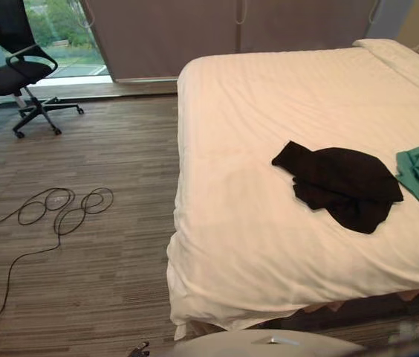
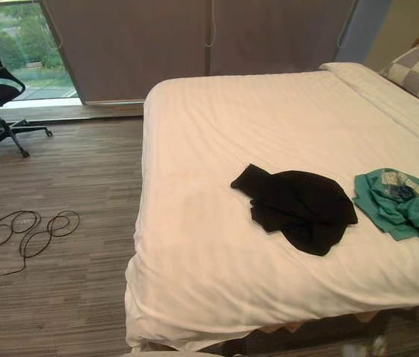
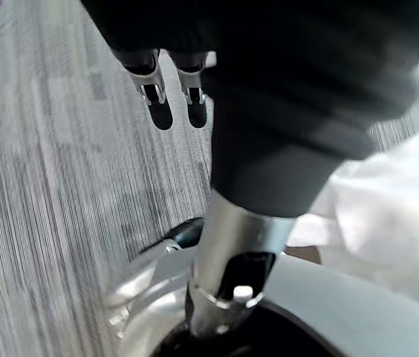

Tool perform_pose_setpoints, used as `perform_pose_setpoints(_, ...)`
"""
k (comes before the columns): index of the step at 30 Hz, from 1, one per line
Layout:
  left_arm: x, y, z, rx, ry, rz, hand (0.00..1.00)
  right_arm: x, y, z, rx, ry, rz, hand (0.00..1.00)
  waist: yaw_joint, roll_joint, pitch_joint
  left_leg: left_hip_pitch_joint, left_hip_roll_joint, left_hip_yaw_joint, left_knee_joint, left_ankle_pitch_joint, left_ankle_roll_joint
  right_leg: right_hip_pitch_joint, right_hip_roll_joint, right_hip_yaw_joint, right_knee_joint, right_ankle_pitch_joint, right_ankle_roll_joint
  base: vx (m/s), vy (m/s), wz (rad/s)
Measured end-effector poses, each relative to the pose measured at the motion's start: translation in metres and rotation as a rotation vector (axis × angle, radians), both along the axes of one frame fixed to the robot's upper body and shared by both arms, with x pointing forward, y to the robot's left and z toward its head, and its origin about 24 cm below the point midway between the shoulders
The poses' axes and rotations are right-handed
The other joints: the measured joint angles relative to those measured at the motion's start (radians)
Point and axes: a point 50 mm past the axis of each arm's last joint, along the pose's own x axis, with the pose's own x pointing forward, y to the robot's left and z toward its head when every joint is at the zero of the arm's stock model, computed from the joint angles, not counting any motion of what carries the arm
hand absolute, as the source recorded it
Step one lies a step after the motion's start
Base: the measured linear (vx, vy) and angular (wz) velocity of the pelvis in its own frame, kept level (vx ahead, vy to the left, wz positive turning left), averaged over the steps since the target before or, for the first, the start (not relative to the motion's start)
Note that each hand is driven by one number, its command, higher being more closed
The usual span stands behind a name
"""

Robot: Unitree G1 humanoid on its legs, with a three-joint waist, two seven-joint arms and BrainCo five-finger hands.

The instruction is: Tidy the bed and pick cloth on bed and put in laundry

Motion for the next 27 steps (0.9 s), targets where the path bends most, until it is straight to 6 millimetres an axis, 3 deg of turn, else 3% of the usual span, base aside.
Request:
perform_pose_setpoints(2, 0.004, 0.002, 0.001, 0.009, -0.002, -0.01, 0.0, 0.05, -0.009, 0.055, -0.249, -0.146, 0.252, 1.0, 0.005, -0.014, 0.005, -0.013, -0.013, -0.003, 0.0, 0.01, 0.0, -0.008, -0.008, -0.003, -0.014, -0.015, -0.002, -0.06, -0.003, -0.03)
perform_pose_setpoints(3, 0.005, 0.002, 0.002, 0.011, -0.003, -0.016, 0.0, 0.061, -0.008, 0.068, -0.31, -0.192, 0.326, 1.0, 0.005, -0.016, 0.006, -0.022, -0.016, -0.005, -0.001, 0.014, 0.001, -0.015, -0.013, -0.006, -0.017, -0.022, 0.008, -0.01, 0.001, 0.08)
perform_pose_setpoints(5, 0.005, 0.004, 0.002, 0.034, 0.009, -0.025, 0.0, 0.089, 0.014, 0.119, -0.544, -0.353, 0.603, 1.0, 0.001, -0.016, 0.016, -0.033, -0.031, -0.027, 0.0, 0.024, 0.009, -0.026, -0.02, -0.023, -0.024, -0.036, 0.021, 0.04, 0.03, 0.23)
perform_pose_setpoints(6, 0.004, 0.004, 0.002, 0.037, 0.014, -0.03, 0.0, 0.093, 0.021, 0.129, -0.593, -0.388, 0.669, 1.0, 0.001, -0.016, 0.016, -0.035, -0.032, -0.035, 0.0, 0.025, 0.01, -0.024, -0.022, -0.028, -0.024, -0.033, 0.025, 0.03, 0.018, 0.28)
perform_pose_setpoints(9, 0.002, 0.003, 0.002, 0.061, 0.024, -0.072, 0.0, 0.11, 0.073, 0.167, -0.799, -0.55, 1.028, 1.0, 0.005, -0.024, 0.021, -0.037, -0.041, -0.063, 0.001, 0.029, 0.023, 0.002, -0.028, -0.043, -0.023, -0.023, 0.031, 0.1, 0.026, 0.25)
perform_pose_setpoints(11, -0.001, 0.004, 0.004, 0.093, 0.013, -0.082, 0.0, 0.125, 0.125, 0.172, -0.82, -0.677, 1.306, 1.0, 0.019, -0.024, 0.038, -0.021, -0.034, -0.074, 0.006, 0.027, 0.026, 0.009, -0.022, -0.047, -0.007, 0.001, 0.023, 0.09, 0.07, 0.15)
perform_pose_setpoints(12, 0.0, 0.004, 0.004, 0.1, 0.008, -0.081, 0.0, 0.128, 0.137, 0.172, -0.81, -0.7, 1.375, 1.0, 0.024, -0.022, 0.04, -0.021, -0.029, -0.08, 0.007, 0.028, 0.026, 0.009, -0.016, -0.048, -0.005, 0.014, 0.009, 0.05, 0.075, 0.2)
perform_pose_setpoints(14, 0.002, 0.005, 0.005, 0.12, -0.007, -0.076, 0.0, 0.142, 0.188, 0.171, -0.745, -0.783, 1.635, 1.0, 0.046, -0.017, 0.053, -0.017, -0.018, -0.112, 0.007, 0.028, 0.028, 0.023, -0.005, -0.06, -0.005, 0.052, -0.008, 0.05, 0.099, 0.36)
perform_pose_setpoints(16, 0.005, 0.007, 0.007, 0.132, -0.03, -0.074, 0.0, 0.15, 0.221, 0.175, -0.698, -0.831, 1.779, 1.0, 0.071, -0.025, 0.076, 0.0, -0.014, -0.121, 0.008, 0.028, 0.028, 0.046, -0.002, -0.062, -0.004, 0.069, -0.011, 0.03, 0.084, 0.3)
perform_pose_setpoints(18, 0.003, 0.01, 0.008, 0.139, -0.038, -0.064, 0.0, 0.162, 0.276, 0.184, -0.609, -0.898, 1.968, 1.0, 0.108, -0.036, 0.095, 0.016, -0.009, -0.151, 0.01, 0.02, 0.041, 0.076, 0.001, -0.089, 0.004, 0.082, -0.017, 0.03, 0.071, 0.49)
perform_pose_setpoints(20, 0.002, 0.011, 0.009, 0.144, -0.048, -0.055, 0.0, 0.168, 0.307, 0.19, -0.551, -0.915, 2.05, 1.0, 0.13, -0.045, 0.113, 0.008, -0.009, -0.175, 0.037, 0.008, 0.049, 0.089, -0.003, -0.107, 0.015, 0.087, -0.018, 0.01, 0.049, 0.52)
perform_pose_setpoints(21, -0.002, 0.011, 0.008, 0.139, -0.044, -0.032, 0.0, 0.171, 0.337, 0.193, -0.488, -0.908, 2.126, 1.0, 0.154, -0.054, 0.123, -0.008, -0.008, -0.201, 0.064, -0.007, 0.054, 0.093, -0.004, -0.122, 0.026, 0.093, -0.019, -0.01, 0.04, 0.5)
perform_pose_setpoints(26, 0.006, 0.016, 0.013, 0.148, -0.115, -0.046, 0.0, 0.177, 0.402, 0.201, -0.34, -0.846, 2.203, 1.0, 0.228, -0.095, 0.195, -0.128, 0.005, -0.286, 0.173, -0.025, 0.048, 0.054, 0.003, -0.182, 0.063, 0.121, -0.037, -0.04, 0.016, 0.64)
perform_pose_setpoints(27, 0.011, 0.016, 0.014, 0.147, -0.135, -0.051, 0.0, 0.178, 0.406, 0.202, -0.34, -0.834, 2.209, 1.0, 0.243, -0.097, 0.205, -0.15, 0.008, -0.292, 0.187, -0.027, 0.046, 0.043, 0.005, -0.189, 0.066, 0.124, -0.041, -0.09, 0.009, 0.57)
